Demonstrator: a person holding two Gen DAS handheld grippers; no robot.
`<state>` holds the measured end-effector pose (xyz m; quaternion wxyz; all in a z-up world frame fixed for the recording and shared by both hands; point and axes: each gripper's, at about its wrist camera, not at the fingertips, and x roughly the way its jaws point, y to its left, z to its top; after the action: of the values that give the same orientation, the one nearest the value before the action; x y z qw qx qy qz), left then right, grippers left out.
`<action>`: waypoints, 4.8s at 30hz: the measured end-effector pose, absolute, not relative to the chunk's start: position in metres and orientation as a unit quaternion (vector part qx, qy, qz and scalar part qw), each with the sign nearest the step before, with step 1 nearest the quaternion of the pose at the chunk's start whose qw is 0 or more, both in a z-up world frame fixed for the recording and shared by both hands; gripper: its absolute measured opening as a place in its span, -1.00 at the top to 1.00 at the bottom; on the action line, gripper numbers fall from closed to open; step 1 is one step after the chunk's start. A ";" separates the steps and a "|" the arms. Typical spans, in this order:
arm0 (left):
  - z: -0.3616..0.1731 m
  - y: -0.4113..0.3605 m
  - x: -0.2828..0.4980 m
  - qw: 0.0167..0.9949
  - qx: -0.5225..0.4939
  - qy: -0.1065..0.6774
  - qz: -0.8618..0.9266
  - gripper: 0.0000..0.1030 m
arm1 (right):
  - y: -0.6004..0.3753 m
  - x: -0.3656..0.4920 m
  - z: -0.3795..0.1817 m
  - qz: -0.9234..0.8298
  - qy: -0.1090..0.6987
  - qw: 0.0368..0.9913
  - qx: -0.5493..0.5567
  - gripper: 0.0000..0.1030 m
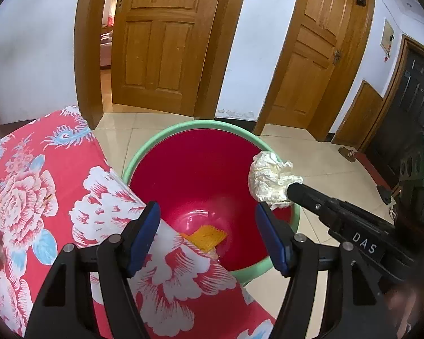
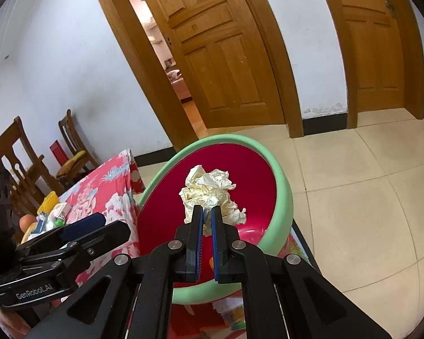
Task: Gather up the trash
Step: 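Open both tools to drop the foam net and foil paper into the bucket, then move both open tools back over the table toward the remaining trash, then grasp the yellow foam net with the left tool while the right tool grasps the white cloth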
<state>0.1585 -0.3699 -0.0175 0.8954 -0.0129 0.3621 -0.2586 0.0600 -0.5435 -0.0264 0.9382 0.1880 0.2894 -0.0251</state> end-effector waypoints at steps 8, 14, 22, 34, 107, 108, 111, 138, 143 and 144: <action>-0.017 -0.367 0.159 0.897 -0.015 0.361 -0.254 -0.40 | -0.537 0.067 -0.029 -0.031 0.301 0.938 0.168 0.69; -0.016 -0.364 0.159 0.898 -0.020 0.361 -0.251 -0.41 | -0.532 0.070 -0.030 -0.017 0.304 0.938 0.165 0.45; -0.015 -0.361 0.157 0.897 -0.014 0.366 -0.248 -0.41 | -0.529 0.071 -0.027 -0.030 0.305 0.938 0.161 0.15; -0.003 -0.347 0.149 0.901 -0.029 0.362 -0.238 -0.56 | -0.516 0.073 -0.016 -0.046 0.303 0.943 0.128 -0.21; -0.022 -0.008 0.224 0.924 -0.129 0.361 -0.008 0.83 | -0.263 0.214 -0.032 0.139 0.381 0.904 0.135 -0.42; -0.019 -0.006 0.221 0.925 -0.130 0.357 -0.012 0.85 | -0.262 0.214 -0.032 0.139 0.384 0.903 0.134 -0.42; -0.005 -0.002 0.206 0.930 -0.141 0.340 -0.022 0.85 | -0.260 0.213 -0.032 0.149 0.389 0.899 0.139 -0.42; 0.046 0.008 0.116 0.943 -0.138 0.302 -0.013 0.85 | -0.224 0.174 -0.047 0.219 0.422 0.870 0.130 0.36; 0.055 0.015 0.112 0.946 -0.139 0.292 -0.008 0.85 | -0.225 0.164 -0.032 0.218 0.393 0.887 0.108 0.62; 0.056 0.015 0.111 0.946 -0.138 0.292 -0.009 0.85 | -0.226 0.163 -0.030 0.218 0.389 0.888 0.109 0.63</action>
<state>0.1111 0.0155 0.0562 0.9464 -0.1382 0.2917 -0.0090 0.1632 -0.2262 -0.0304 0.8881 0.1094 0.3893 0.2184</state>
